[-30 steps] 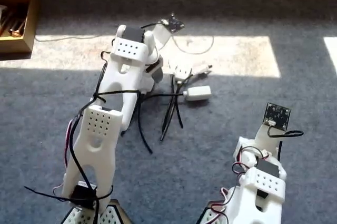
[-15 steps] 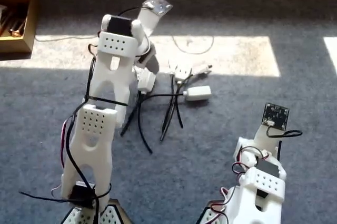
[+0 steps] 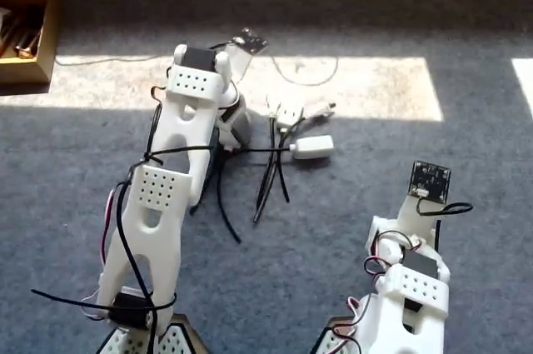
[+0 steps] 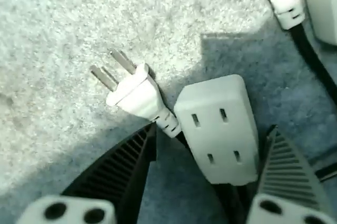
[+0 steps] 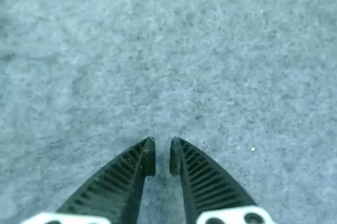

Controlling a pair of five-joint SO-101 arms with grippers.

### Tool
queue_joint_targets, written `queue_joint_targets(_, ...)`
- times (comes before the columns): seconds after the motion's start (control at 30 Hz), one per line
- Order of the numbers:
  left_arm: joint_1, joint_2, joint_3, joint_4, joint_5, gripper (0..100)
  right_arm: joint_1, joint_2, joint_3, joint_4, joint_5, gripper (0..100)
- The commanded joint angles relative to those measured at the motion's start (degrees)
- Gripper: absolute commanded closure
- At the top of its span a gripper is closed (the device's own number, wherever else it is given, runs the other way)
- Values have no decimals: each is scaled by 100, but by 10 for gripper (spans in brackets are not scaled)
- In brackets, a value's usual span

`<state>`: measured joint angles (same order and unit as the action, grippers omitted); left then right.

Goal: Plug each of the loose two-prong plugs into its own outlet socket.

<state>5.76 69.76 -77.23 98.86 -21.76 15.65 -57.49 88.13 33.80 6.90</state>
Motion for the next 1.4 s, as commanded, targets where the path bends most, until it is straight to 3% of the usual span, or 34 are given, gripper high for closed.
queue_joint_targets(0.0, 75, -22, -145, -176, -18, 751, -40, -66, -154, -92, 70, 937)
queue_joint_targets(0.17, 163, 4, -127, -211, -396, 948, -48, -66, -154, -92, 70, 937)
queue_joint_targets(0.23, 207, -4, -136, -202, -598, 979, -48, -66, -154, -92, 70, 937)
queue_joint_targets(0.47, -4, -611, -910, 70, -642, 983, -48, -66, -145, -92, 70, 937)
queue_joint_targets(0.8, -1182, -3398, -1323, 123, -1266, 983, -48, -66, -145, -101, 70, 937)
queue_joint_targets(0.97, -1376, -4382, -1130, 211, -1547, 983, -57, -66, -145, -101, 70, 937)
queue_joint_targets(1.07, -1376, -4989, 224, 237, -1767, 983, -57, -66, -145, -101, 70, 937)
queue_joint_targets(1.17, -1165, -5877, 2756, 237, -2136, 983, -57, -66, -145, -110, 70, 937)
queue_joint_targets(1.23, -725, -6607, 4629, 229, -2462, 983, -75, -66, -145, -110, 70, 937)
queue_joint_targets(1.37, 804, -8163, 8022, 167, -2637, 983, -303, -66, -4, -119, 79, 937)
